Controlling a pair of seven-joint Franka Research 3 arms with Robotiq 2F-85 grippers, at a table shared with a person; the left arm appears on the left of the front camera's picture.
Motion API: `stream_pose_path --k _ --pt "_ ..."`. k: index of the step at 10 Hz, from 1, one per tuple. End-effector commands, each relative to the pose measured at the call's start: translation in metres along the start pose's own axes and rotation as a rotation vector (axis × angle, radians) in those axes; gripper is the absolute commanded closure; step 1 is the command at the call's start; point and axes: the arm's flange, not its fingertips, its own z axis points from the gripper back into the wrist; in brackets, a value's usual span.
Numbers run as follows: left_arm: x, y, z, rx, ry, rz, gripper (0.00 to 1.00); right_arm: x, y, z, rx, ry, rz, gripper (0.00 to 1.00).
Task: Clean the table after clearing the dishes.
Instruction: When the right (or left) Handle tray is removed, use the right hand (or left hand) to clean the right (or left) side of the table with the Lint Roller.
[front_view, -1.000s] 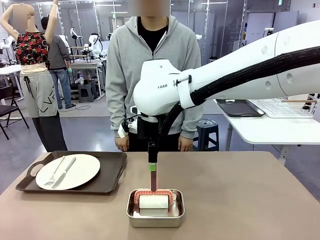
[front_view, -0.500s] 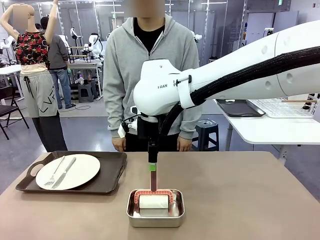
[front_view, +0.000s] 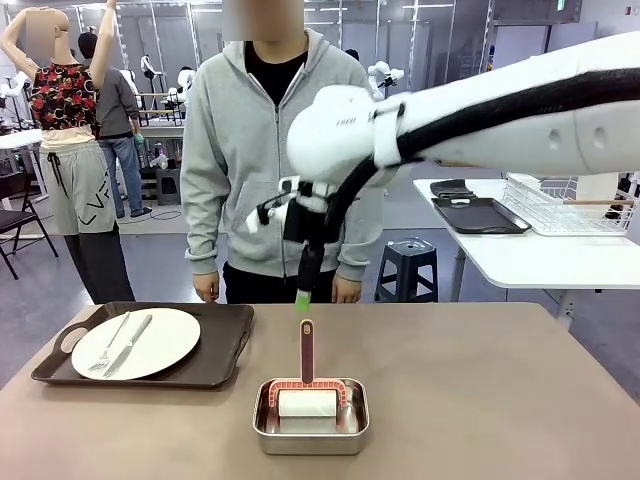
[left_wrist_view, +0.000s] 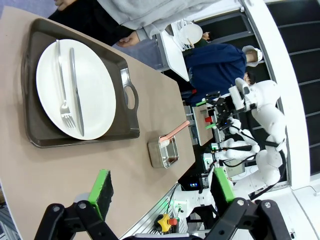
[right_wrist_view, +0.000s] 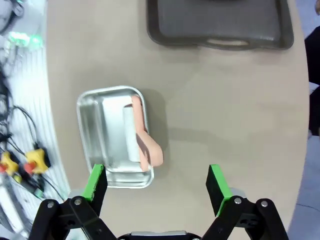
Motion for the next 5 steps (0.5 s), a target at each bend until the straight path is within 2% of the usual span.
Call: stream_pose_path --k 1,3,5 --pt "0.000 -0.002 0.002 0.000 -0.004 -0.007 0.00 -0.039 -0.005 0.022 0.140 -0.211 -0.142 0.00" --pt "0.000 -0.002 0.002 0.000 -0.004 -0.007 0.00 -0.103 -0.026 0.046 0.313 -0.398 -0.283 0.00" --pt "0.000 -0.002 0.002 0.000 -0.004 -0.007 0.00 -0.182 -0.033 0.067 0.381 -0.606 -0.461 0.00"
